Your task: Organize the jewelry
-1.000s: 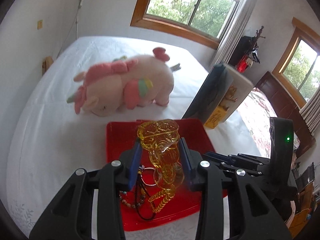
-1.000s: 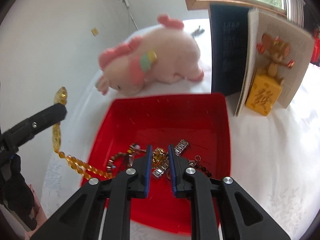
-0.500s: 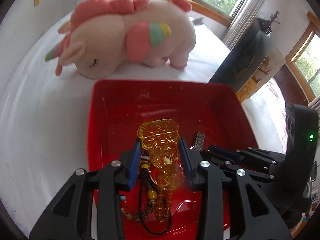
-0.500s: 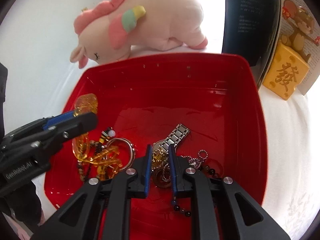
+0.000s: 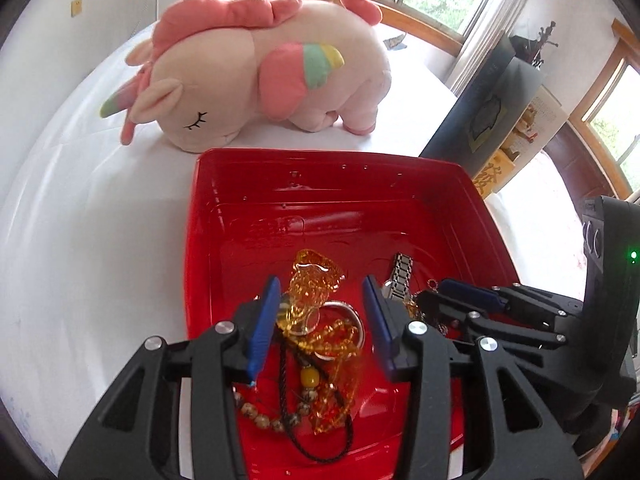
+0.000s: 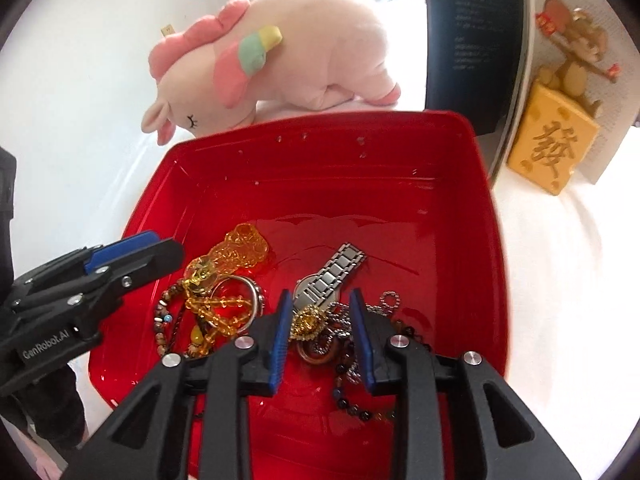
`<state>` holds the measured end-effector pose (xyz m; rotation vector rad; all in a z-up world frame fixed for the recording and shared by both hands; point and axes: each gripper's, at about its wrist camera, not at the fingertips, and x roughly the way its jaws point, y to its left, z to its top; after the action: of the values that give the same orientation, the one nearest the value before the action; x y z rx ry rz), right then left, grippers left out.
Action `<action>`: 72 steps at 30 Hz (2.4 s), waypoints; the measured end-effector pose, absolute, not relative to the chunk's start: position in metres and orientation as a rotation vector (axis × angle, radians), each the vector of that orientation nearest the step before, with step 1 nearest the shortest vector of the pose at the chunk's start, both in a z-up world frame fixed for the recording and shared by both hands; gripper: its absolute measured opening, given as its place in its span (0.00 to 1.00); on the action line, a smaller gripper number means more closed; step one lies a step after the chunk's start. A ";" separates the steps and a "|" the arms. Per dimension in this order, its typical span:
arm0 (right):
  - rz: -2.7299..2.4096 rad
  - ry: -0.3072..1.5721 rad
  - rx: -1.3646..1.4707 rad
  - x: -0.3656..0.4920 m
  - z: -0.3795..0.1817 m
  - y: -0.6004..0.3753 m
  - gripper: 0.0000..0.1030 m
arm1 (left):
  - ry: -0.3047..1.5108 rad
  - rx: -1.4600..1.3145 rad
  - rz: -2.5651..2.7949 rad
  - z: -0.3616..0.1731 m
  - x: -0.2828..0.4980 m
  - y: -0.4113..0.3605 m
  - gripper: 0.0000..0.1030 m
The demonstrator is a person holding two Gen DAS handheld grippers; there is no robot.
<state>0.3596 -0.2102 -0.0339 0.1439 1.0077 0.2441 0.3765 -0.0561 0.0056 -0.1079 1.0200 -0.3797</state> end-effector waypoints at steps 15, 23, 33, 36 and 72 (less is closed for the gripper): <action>0.235 0.908 0.113 0.295 0.006 -0.218 0.51 | 0.930 -0.103 -0.262 0.033 0.318 -0.027 0.56; 0.217 0.876 0.097 0.268 0.013 -0.218 0.70 | 0.899 -0.071 -0.235 0.040 0.279 -0.022 0.69; 0.184 0.847 0.072 0.238 0.019 -0.218 0.95 | 0.819 -0.041 -0.197 0.051 0.240 -0.020 0.85; 0.164 0.849 0.067 0.233 0.021 -0.218 0.96 | 0.799 -0.037 -0.194 0.054 0.232 -0.020 0.88; 0.094 0.869 0.059 0.211 0.003 -0.231 0.96 | 0.843 0.002 -0.146 0.025 0.229 -0.022 0.93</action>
<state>0.2113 -0.2311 0.0033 0.0587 0.8694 0.0937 0.2288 -0.0223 0.0248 0.0021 0.8429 -0.1455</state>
